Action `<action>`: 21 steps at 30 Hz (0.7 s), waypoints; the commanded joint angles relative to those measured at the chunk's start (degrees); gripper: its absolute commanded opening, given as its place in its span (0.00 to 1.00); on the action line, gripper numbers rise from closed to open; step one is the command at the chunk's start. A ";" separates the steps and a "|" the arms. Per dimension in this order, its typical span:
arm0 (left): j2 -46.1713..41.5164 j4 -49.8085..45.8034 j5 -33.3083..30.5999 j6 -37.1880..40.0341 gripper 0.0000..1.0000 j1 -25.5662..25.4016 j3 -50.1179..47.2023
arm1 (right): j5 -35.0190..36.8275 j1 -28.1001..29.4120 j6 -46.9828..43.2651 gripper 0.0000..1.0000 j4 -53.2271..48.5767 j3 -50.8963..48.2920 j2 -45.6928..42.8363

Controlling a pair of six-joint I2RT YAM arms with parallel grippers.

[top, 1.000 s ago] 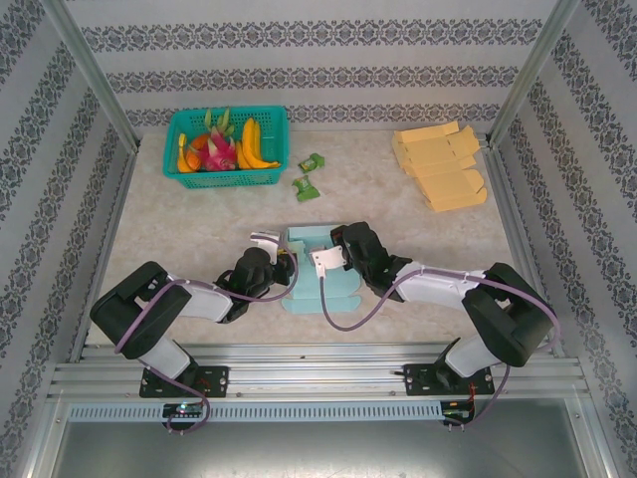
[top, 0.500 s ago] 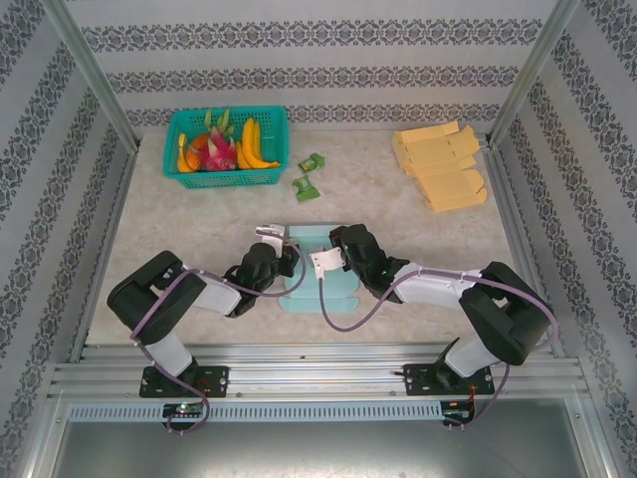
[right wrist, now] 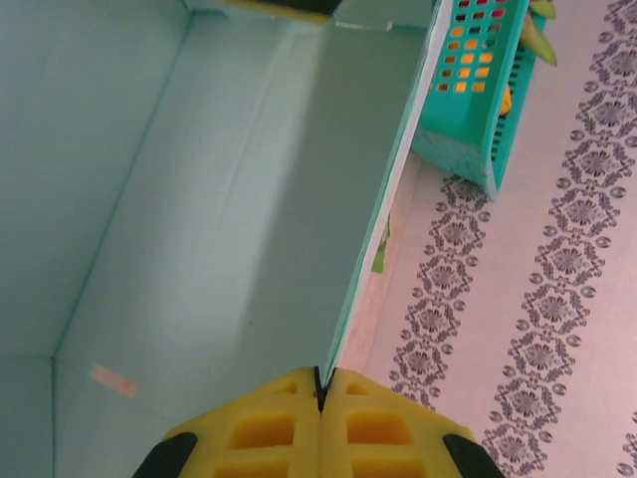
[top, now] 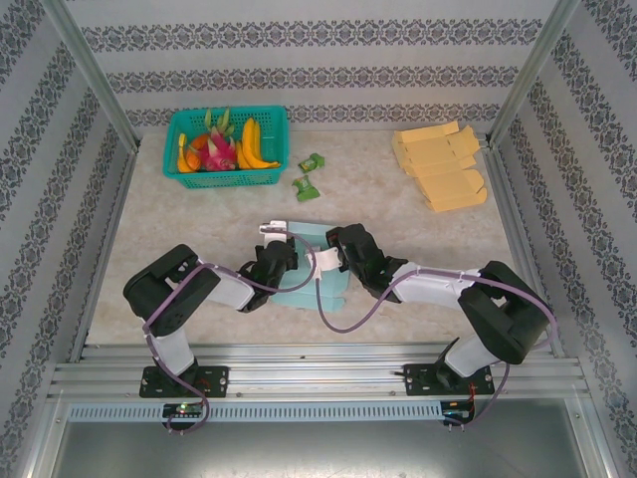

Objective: Fold the paper box

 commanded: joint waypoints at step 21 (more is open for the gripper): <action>6.36 -4.56 -5.93 0.65 0.37 2.25 3.31 | -2.35 -1.56 3.78 0.00 -8.76 -0.09 -0.38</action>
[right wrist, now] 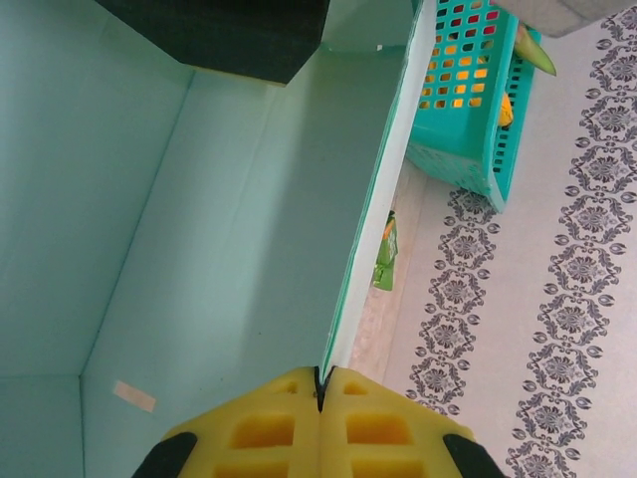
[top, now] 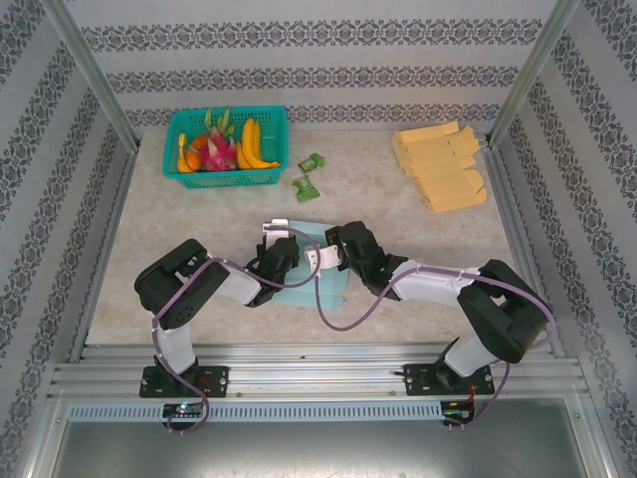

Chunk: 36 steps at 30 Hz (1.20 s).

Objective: Fold the paper box

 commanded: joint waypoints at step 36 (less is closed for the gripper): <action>-12.80 -20.59 5.54 -10.77 0.00 2.17 -2.18 | -3.51 2.22 57.39 0.64 -16.14 6.36 -26.68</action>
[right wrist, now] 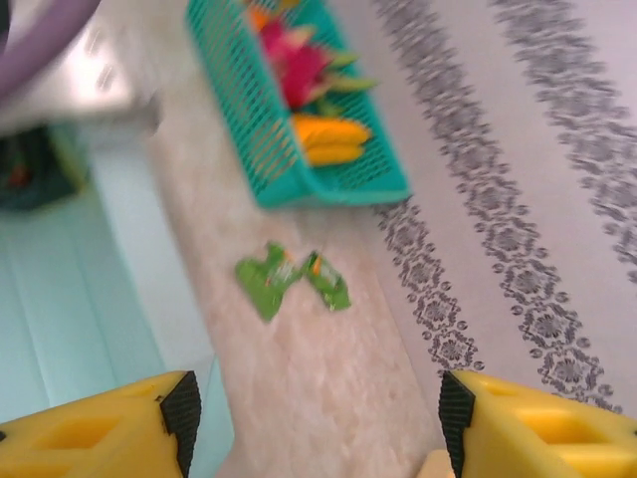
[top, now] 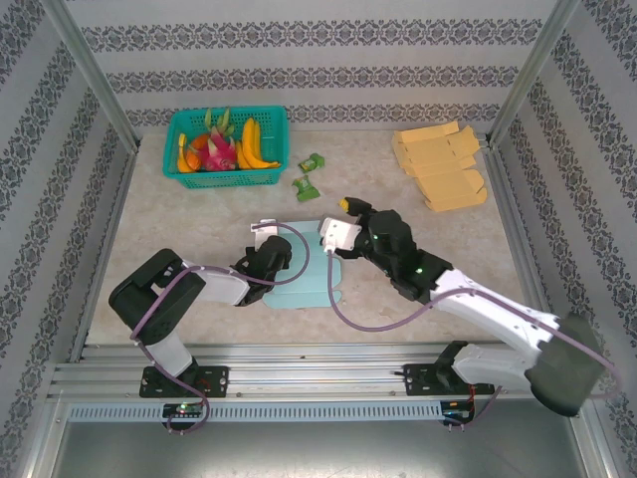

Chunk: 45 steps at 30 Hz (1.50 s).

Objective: Fold the paper box

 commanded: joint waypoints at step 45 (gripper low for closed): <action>-19.51 -22.49 -14.36 -21.11 0.00 -13.69 -5.95 | 0.30 6.07 89.77 0.58 0.11 1.53 13.68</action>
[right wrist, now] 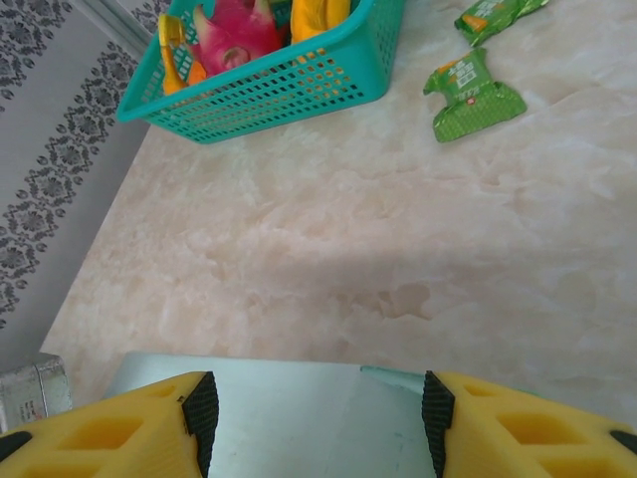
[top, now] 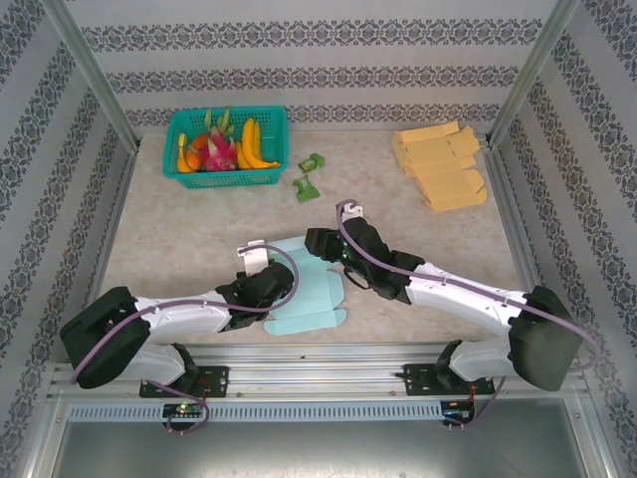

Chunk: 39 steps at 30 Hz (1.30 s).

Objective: Fold the paper box

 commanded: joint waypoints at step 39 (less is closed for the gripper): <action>-1.12 -0.61 1.18 -2.06 0.00 -0.99 0.61 | 1.72 -2.10 -6.44 0.60 -0.11 -9.47 -1.11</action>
